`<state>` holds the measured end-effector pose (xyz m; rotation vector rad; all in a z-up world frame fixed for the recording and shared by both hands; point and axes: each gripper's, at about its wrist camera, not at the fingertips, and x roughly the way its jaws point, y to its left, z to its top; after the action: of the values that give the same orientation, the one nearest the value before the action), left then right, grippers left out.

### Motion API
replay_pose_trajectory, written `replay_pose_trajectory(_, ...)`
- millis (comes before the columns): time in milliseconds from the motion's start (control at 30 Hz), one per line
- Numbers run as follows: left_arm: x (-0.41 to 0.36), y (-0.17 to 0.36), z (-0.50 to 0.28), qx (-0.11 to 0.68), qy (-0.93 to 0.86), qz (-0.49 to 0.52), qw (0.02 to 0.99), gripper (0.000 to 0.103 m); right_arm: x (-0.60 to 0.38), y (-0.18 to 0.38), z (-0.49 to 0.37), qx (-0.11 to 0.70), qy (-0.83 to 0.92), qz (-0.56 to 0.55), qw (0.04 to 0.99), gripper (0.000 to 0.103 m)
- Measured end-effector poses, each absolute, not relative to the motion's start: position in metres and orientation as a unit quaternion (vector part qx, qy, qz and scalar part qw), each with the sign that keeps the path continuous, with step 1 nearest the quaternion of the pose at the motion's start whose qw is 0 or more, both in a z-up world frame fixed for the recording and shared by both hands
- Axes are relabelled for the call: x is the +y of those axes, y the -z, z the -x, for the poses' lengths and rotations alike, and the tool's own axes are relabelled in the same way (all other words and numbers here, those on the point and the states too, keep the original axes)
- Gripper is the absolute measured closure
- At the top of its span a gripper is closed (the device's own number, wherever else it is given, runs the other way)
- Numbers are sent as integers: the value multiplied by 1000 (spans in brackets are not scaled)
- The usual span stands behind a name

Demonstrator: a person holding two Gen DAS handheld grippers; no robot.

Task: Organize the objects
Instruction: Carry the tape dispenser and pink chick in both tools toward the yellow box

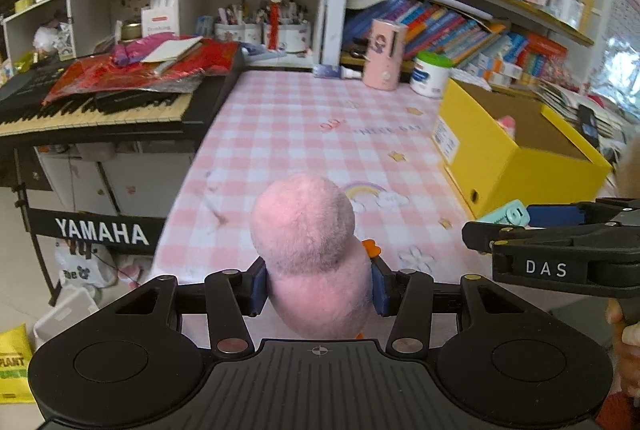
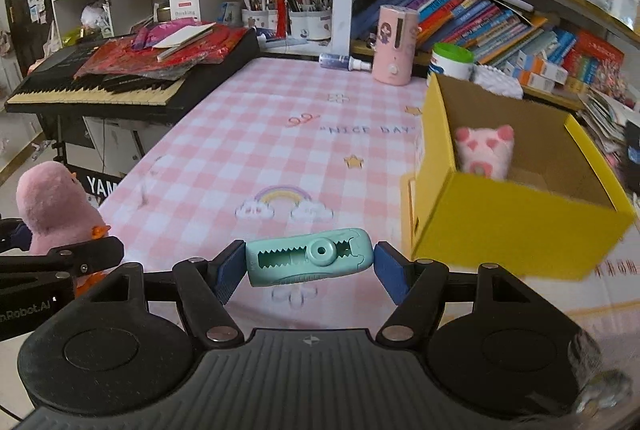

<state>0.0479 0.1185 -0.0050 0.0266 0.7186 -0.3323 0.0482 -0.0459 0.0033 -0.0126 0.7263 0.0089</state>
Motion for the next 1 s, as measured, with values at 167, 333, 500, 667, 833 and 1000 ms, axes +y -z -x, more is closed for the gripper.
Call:
replay_pose_trajectory(167, 106, 5, -30, 349, 190, -26, 917, 56, -56, 2, -17, 365, 20, -14, 931, 36)
replay_pose_trajectory(333, 89, 4, -21, 347, 225, -37, 910, 56, -73, 4, 8, 369, 52, -34, 927, 36)
replay_pose_trajectory(500, 64, 5, -12, 344, 267, -52, 899, 56, -89, 4, 33, 369, 85, -40, 925, 36)
replay_pose_trajectory(667, 40, 3, -7, 338, 308, -67, 887, 56, -110, 2, 55, 366, 127, -55, 920, 36)
replay_pose_trajectory(833, 21, 2, -2, 334, 335, -82, 877, 56, -129, 3, 69, 366, 161, -72, 914, 36)
replay_pose_trajectory(1000, 8, 1, -2, 332, 348, -88, 872, 56, -139, 1, 74, 364, 177, -78, 911, 36)
